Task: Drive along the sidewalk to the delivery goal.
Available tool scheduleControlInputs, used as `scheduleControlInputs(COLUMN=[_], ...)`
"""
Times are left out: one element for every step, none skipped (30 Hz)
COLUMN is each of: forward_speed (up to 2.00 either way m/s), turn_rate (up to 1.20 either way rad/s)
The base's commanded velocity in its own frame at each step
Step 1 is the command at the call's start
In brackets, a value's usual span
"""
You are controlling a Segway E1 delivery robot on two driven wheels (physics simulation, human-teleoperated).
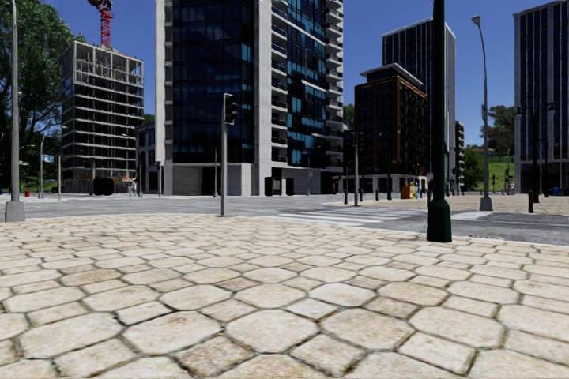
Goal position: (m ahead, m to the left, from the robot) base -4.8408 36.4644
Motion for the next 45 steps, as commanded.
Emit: scheduleControlInputs(forward_speed=[1.84,1.84,1.85,1.85,1.85,1.85,1.85,1.85,1.84,1.83,1.83,1.83,1.82,1.82,1.82,1.82,1.82,1.82,1.82,1.82,1.82,1.82,1.82,1.82,1.82,1.82,1.82,1.82,1.82,1.82,1.82,1.82,1.82,1.82,1.82,1.82,1.82,1.82,1.82,1.82,1.82,1.82,1.82,1.81,1.81], turn_rate=[0.78,0.78,0.79,0.81,0.82,0.82,0.82,0.82,0.82,0.83,0.83,0.86,0.91,0.92,0.92,0.92,0.92,0.92,0.92,0.92,0.92,0.92,0.92,0.92,0.92,0.92,0.92,0.92,0.92,0.92,0.92,0.92,0.9,0.88,0.87,0.87,0.87,0.87,0.87,0.87,0.87,0.87,0.87,0.87,0.86])
